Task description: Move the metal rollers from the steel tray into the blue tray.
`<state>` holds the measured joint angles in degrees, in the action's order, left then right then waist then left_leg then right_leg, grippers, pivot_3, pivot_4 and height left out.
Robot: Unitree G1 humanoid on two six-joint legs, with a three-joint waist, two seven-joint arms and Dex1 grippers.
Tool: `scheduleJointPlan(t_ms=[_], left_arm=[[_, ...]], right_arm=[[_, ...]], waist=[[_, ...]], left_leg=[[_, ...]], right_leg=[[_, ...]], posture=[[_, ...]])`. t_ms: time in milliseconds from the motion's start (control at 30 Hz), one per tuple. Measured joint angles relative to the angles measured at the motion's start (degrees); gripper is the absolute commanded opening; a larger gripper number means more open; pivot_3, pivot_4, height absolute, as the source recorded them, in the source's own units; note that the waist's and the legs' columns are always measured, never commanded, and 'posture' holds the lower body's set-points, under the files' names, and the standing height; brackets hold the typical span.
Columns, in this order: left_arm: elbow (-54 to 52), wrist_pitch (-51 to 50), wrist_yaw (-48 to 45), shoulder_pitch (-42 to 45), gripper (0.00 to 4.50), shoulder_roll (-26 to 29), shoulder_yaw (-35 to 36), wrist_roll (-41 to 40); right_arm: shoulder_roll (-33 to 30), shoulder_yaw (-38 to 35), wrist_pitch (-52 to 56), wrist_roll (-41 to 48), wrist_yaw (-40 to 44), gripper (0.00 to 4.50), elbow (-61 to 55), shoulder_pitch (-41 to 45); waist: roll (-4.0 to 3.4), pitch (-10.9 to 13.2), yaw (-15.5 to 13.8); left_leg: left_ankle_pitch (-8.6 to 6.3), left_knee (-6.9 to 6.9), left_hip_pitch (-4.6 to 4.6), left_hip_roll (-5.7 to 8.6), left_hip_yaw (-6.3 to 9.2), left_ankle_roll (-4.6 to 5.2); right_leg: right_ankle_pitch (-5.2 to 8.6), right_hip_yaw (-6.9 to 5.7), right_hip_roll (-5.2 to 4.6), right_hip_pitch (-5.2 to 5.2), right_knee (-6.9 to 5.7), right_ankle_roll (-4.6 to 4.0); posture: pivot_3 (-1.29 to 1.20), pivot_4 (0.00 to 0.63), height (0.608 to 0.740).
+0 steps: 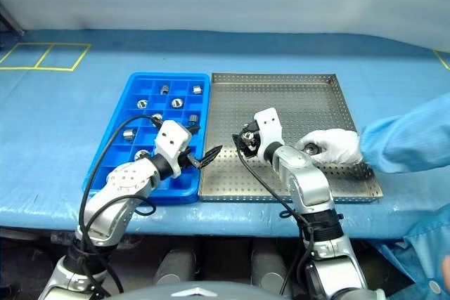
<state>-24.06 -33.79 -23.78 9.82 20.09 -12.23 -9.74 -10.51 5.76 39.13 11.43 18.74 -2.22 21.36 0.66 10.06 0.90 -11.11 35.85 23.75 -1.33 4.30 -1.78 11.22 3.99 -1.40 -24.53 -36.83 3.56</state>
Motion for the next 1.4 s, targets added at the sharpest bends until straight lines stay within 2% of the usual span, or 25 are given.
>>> scheduleJointPlan(t_ms=[233,333,500,733,867,1000,1167,1400], left_arm=[[-0.70,-0.80,0.05,-0.46,4.24,0.27,0.10,0.07],[-0.71,-0.97,0.04,-0.50,4.24,0.27,0.10,0.07],[-0.71,-1.02,0.01,-0.55,4.24,0.27,0.10,0.07],[-0.74,-1.18,-0.04,-0.75,4.24,0.32,0.10,0.04],[-2.43,-2.22,-0.06,-2.17,4.24,0.56,0.54,-0.27],[-7.03,-4.54,-0.27,-3.85,4.24,1.16,1.69,-1.70],[-13.53,-8.77,0.54,-6.87,4.24,3.35,3.14,-2.19],[-24.23,-15.98,3.81,-13.89,4.24,6.33,8.22,-1.94]], right_arm=[[1.22,-0.05,-1.80,-1.11,-0.36,4.07,5.57,0.88],[1.59,-0.54,-2.48,-1.11,-0.45,3.50,6.68,0.90],[1.78,-1.67,-3.61,-1.06,-0.96,1.93,6.71,0.88],[1.51,-2.17,-3.40,-0.58,-1.17,1.74,4.41,-0.50],[0.67,-2.94,-1.99,0.73,-0.83,1.74,-0.18,-0.96],[-0.71,-2.52,1.14,4.28,2.89,1.74,-7.14,-1.99],[-2.55,0.87,2.81,8.17,8.81,1.74,-14.19,-2.00],[-0.14,6.66,2.62,9.20,12.23,1.74,-13.41,1.44]], waist=[[0.00,0.00,-0.27],[0.00,0.00,-0.24],[0.00,0.00,-0.24],[0.00,0.00,-0.23],[0.00,0.00,-0.26],[0.00,0.00,-0.33],[0.00,0.00,-0.84],[0.03,0.02,-3.78]], left_leg=[[0.00,0.00,-0.01,0.00,0.00,0.00],[0.00,-0.01,-0.01,0.00,0.00,0.00],[0.00,0.00,-0.02,0.00,0.00,0.00],[0.00,-0.01,-0.01,0.00,-0.01,0.00],[0.00,-0.02,0.00,0.00,0.01,0.00],[0.00,-0.04,-0.01,-0.01,0.03,0.00],[0.00,-0.05,-0.04,-0.03,0.08,0.01],[0.00,-0.12,-0.04,-0.07,0.13,0.00]], right_leg=[[0.00,0.00,0.00,0.00,-0.01,0.00],[-0.01,0.00,0.00,0.00,-0.02,0.00],[-0.01,0.01,0.00,0.01,-0.02,0.00],[-0.01,0.01,0.00,0.00,-0.01,0.01],[-0.01,0.01,0.00,-0.01,-0.02,0.00],[0.00,0.00,0.01,-0.01,-0.02,-0.01],[0.02,-0.05,0.02,0.01,-0.03,-0.04],[0.06,-0.15,0.04,-0.02,-0.02,-0.11]], posture=[[0.14,0.150,0.740],[0.14,0.150,0.740],[0.13,0.150,0.740],[0.14,0.150,0.740],[0.17,0.150,0.740],[0.23,0.150,0.740],[0.32,0.150,0.740],[0.46,0.150,0.740]])
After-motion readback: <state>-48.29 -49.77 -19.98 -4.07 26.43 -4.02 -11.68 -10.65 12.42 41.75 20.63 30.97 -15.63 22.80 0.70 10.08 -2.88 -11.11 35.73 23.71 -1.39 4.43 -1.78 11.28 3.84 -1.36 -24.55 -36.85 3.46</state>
